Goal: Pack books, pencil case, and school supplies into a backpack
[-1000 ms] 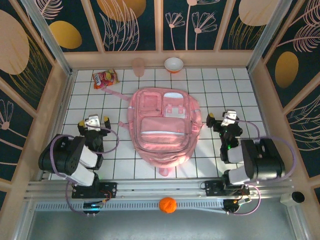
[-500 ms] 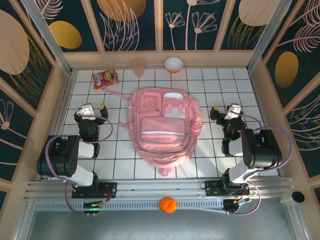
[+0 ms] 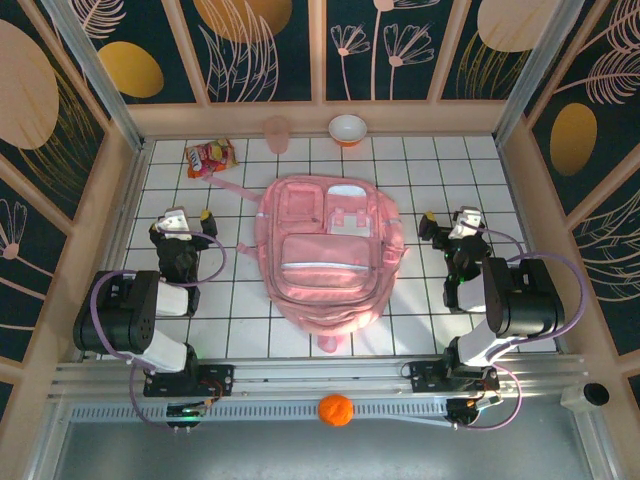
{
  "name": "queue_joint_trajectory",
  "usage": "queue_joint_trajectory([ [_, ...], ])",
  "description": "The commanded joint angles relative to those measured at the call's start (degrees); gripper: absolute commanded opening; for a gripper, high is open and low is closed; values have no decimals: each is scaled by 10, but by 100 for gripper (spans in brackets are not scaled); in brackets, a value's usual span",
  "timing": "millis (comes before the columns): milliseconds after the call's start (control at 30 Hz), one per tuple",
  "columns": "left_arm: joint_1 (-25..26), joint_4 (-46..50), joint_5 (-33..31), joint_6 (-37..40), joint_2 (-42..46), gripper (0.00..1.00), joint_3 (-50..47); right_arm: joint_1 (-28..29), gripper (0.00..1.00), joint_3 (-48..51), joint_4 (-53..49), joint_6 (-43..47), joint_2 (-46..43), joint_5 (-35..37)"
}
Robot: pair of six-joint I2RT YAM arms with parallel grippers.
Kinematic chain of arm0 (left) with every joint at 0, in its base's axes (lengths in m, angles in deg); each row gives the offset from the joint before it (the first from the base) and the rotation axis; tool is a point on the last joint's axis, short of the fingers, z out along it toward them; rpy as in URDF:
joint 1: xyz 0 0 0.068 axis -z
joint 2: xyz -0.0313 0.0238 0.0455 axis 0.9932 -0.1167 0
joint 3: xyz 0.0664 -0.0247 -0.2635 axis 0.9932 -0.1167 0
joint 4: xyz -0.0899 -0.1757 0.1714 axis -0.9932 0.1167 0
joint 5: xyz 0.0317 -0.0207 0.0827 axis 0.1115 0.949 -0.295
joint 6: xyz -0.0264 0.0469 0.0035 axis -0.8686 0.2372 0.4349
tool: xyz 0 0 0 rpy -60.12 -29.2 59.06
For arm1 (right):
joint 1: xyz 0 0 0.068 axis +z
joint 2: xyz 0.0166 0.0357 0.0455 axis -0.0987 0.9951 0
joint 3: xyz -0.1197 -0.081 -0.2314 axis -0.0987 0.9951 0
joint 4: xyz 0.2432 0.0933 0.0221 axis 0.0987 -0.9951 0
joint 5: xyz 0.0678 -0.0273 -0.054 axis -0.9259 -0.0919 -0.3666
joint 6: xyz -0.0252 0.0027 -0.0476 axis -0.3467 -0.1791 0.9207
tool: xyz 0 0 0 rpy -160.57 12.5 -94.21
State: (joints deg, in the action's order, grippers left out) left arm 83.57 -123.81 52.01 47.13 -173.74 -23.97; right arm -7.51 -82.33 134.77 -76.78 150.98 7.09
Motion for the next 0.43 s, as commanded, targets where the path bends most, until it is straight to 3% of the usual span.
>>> queue_joint_trajectory([
  [0,-3,-9,8,-10,4,99,-2,-2,99,-3,9,-6,-1,-2],
  [367,-3,-10,10,-10,4,99,-3,-4,99,-2,10,-7,-1,-5],
  [400,-3,-9,10,-10,4,99,-2,-4,84,-2,9,-7,-2,-5],
])
